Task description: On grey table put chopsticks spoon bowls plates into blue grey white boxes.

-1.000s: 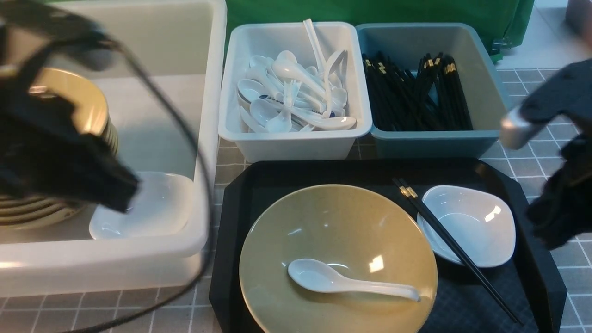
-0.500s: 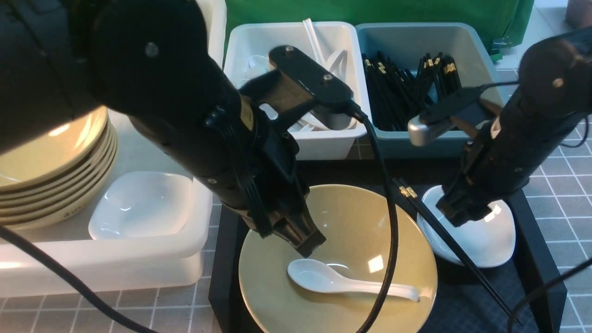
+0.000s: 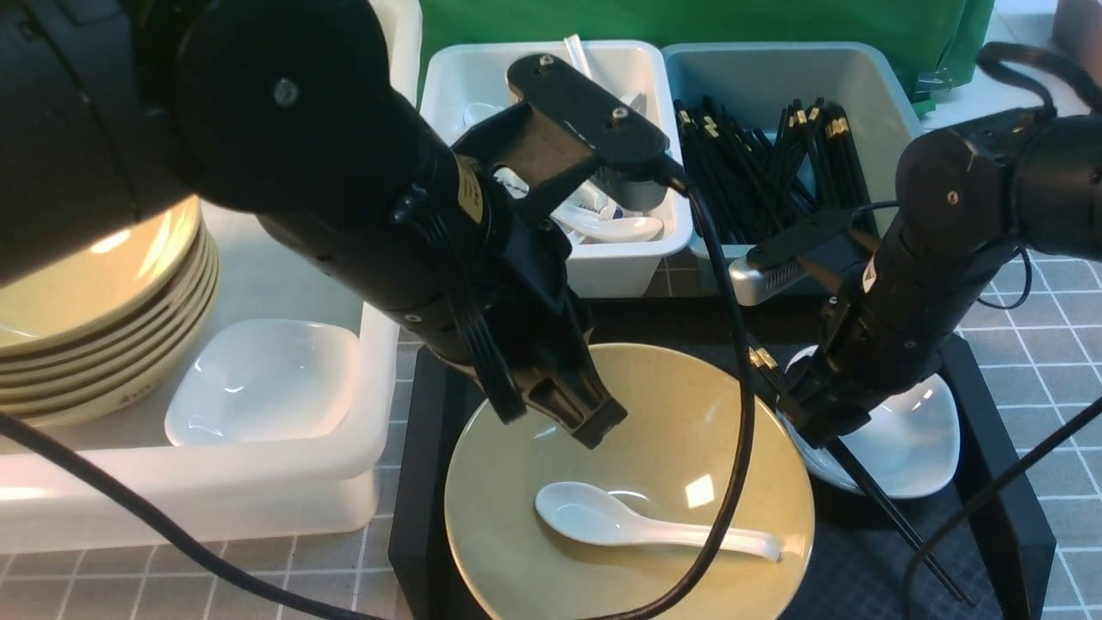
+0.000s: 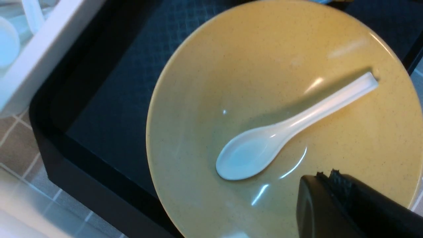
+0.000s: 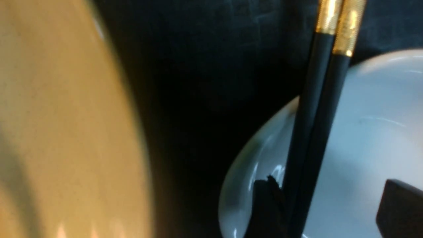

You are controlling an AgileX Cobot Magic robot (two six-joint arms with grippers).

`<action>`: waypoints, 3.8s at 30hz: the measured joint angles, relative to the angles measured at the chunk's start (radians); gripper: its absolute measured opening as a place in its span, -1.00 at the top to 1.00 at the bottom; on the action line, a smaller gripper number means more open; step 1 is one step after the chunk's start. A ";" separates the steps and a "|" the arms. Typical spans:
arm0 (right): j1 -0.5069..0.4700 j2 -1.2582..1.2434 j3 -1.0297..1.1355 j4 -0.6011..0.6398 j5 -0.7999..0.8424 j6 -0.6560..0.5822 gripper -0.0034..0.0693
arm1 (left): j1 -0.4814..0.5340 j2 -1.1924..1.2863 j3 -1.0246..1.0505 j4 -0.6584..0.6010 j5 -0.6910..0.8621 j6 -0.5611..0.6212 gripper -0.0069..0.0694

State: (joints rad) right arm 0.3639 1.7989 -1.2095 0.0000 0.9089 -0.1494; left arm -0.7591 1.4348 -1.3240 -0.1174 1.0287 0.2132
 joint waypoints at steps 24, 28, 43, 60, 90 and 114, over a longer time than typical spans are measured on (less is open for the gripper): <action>0.000 -0.027 -0.071 0.000 0.132 -0.021 0.49 | 0.000 0.000 0.000 0.001 -0.037 -0.012 0.86; -0.013 -0.099 -0.154 0.000 0.146 -0.025 0.49 | 0.007 0.007 -0.002 0.000 -0.081 -0.037 0.86; -0.155 0.160 -0.779 0.009 -0.032 0.131 0.49 | 0.138 0.371 -0.553 -0.002 -0.192 -0.038 0.86; -0.218 0.531 -1.019 0.011 -0.048 0.282 -0.17 | 0.138 0.374 -0.615 0.117 -0.061 -0.036 0.86; 0.292 -0.150 -0.247 0.135 0.334 -0.415 -0.54 | 0.138 -0.447 0.294 0.105 0.062 -0.126 0.86; 0.404 0.174 -0.253 0.000 0.299 -0.433 0.53 | 0.178 -0.466 0.352 0.062 -0.238 -0.148 0.86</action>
State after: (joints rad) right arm 0.7677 1.9729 -1.4625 0.0000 1.2083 -0.5825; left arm -0.5810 0.9687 -0.9715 -0.0553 0.7909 0.0652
